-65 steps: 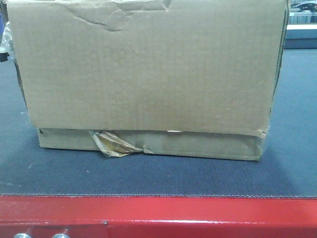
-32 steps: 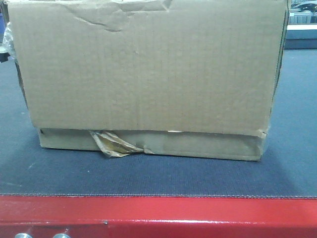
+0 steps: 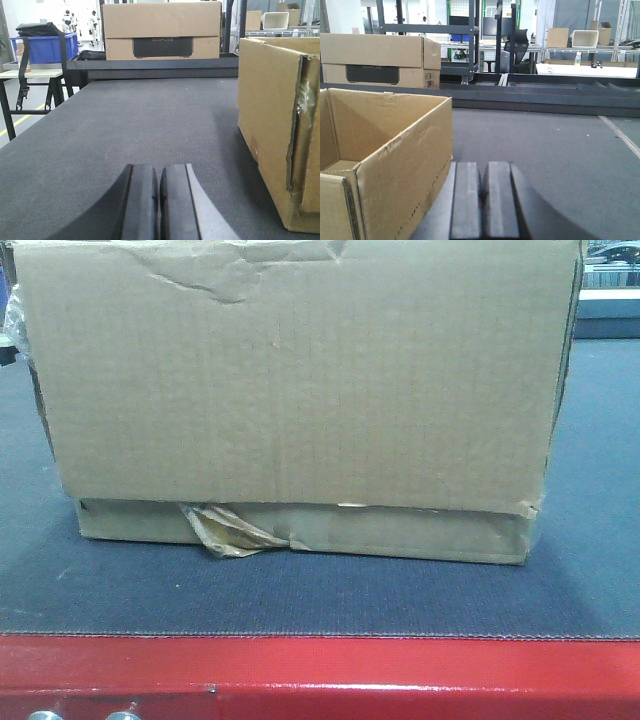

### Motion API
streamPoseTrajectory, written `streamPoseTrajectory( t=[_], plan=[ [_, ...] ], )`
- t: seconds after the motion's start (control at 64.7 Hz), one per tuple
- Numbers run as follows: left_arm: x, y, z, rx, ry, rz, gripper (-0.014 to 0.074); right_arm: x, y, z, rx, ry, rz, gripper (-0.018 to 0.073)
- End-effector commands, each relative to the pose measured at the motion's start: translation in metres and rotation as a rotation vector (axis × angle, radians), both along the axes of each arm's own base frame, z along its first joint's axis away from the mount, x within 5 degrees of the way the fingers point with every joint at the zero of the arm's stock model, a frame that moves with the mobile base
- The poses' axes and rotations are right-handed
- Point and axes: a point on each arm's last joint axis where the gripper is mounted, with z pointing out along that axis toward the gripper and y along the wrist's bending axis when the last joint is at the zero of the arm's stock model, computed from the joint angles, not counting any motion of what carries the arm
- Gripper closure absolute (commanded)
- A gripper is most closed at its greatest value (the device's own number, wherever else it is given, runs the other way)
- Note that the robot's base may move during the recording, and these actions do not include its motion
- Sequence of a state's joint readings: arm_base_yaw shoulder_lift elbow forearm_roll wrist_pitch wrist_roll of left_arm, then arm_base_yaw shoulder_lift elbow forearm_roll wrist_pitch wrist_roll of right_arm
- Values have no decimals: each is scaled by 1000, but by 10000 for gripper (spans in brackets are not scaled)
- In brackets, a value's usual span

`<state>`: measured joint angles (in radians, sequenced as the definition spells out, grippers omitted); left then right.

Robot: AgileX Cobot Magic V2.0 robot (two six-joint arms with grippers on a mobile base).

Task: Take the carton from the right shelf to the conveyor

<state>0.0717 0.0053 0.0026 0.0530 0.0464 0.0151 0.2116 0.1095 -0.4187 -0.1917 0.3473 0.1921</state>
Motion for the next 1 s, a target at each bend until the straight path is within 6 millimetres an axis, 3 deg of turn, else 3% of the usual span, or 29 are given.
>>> streamPoseTrajectory(
  t=[0.0, 0.711, 0.835, 0.989],
  plan=[
    [-1, 0, 2, 0, -20, -1, 582, -1, 0, 1, -6, -25, -6, 629],
    [-1, 0, 2, 0, -20, -1, 582, -1, 1, 3, -33, -43, -34, 629],
    [-1, 0, 2, 0, -20, -1, 582, 3, 1, -7, -67, -31, -98, 629],
    [-1, 0, 2, 0, -20, -1, 582, 11, -2, -38, -52, 12, -171, 629]
  ],
)
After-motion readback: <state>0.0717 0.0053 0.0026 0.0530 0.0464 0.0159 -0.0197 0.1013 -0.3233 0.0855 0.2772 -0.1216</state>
